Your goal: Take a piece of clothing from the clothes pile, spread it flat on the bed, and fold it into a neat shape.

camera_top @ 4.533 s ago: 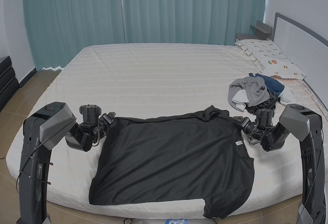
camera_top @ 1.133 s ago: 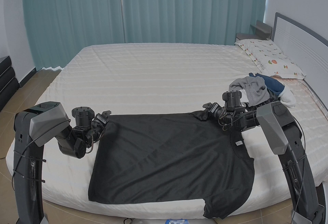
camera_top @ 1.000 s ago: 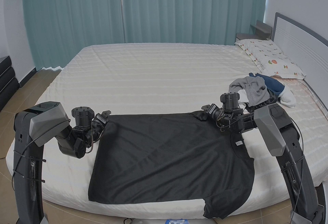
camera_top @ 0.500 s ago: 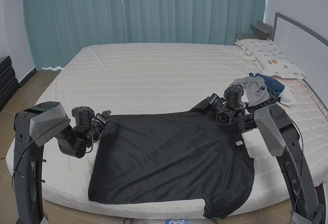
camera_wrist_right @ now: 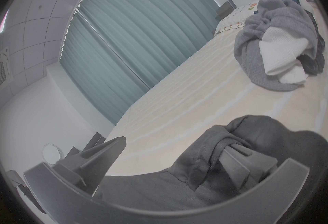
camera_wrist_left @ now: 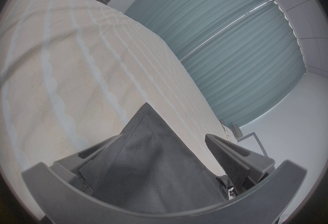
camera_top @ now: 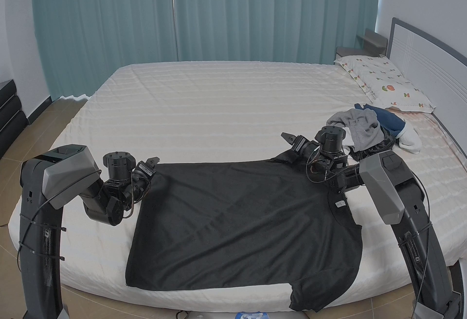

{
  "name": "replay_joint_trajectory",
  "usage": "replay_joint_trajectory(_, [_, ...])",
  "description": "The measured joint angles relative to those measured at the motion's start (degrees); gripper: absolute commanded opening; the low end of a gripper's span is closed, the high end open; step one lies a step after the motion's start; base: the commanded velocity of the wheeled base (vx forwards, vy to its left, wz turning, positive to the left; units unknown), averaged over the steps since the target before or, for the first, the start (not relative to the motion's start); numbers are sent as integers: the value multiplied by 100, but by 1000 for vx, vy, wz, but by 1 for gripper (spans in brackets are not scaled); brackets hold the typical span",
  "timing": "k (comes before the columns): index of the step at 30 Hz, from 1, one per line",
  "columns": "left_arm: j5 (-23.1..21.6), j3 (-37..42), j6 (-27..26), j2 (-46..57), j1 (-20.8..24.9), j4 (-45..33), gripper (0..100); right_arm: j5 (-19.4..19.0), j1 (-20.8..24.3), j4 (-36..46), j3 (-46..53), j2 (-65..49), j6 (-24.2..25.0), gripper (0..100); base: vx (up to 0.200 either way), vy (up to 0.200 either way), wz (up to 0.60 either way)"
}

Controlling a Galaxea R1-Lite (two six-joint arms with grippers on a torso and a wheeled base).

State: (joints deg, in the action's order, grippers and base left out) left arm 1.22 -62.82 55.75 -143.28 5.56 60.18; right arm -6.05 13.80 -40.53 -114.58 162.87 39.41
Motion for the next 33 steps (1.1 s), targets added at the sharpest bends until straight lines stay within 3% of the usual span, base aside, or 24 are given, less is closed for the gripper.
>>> replay_joint_trajectory(10, [1,4,-2,0,11,2,100,129,-30,-580,-9,-525,-2,100,0,0,0])
replay_joint_trajectory(25, [6,-2,-11,-27,44,0,100,323,-146,1545,0,-5,-261,100,0,0,0])
replay_joint_trajectory(33, [9,-7,-13,-39,59,0,100,472,-267,1688,165,-308,-263,100,0,0,0])
